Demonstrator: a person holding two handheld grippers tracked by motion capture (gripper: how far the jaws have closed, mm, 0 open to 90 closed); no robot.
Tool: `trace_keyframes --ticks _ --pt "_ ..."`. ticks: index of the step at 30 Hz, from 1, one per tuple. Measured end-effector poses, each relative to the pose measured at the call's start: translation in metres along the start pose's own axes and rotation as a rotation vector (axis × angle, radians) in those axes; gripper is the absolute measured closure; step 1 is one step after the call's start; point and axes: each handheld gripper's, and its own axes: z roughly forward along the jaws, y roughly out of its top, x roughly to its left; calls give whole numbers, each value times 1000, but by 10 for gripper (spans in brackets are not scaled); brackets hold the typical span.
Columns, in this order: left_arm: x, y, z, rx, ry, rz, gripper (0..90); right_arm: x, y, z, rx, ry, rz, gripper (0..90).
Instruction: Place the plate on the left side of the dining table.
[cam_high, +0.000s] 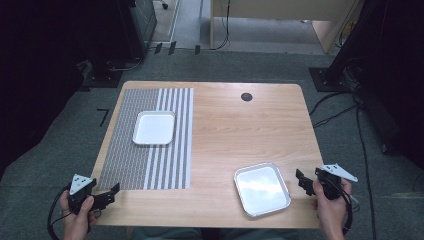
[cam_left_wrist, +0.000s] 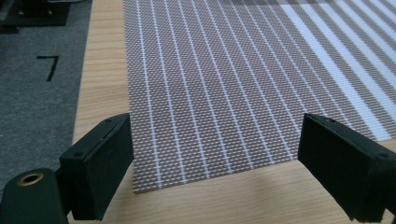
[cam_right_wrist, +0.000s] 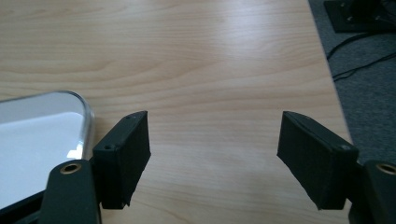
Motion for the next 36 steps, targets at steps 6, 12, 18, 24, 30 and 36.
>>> trace_keyframes --ticks 6,12,18,24,30,36 --pt "-1 -1 2 8 9 10 103 -18 -13 -1 19 -43 10 258" --pt "-8 -3 6 27 33 56 103 -24 -25 1 52 -89 -28 255" --pt "-11 -6 10 42 44 82 97 -20 -30 4 38 -94 -41 233" --pt "-10 -7 10 31 36 82 87 -20 -31 4 37 -95 -39 231" --pt "-10 -8 10 27 36 81 84 -19 -31 4 46 -83 -50 191" --pt "-10 -8 10 23 35 82 83 -18 -31 5 53 -81 -52 147"
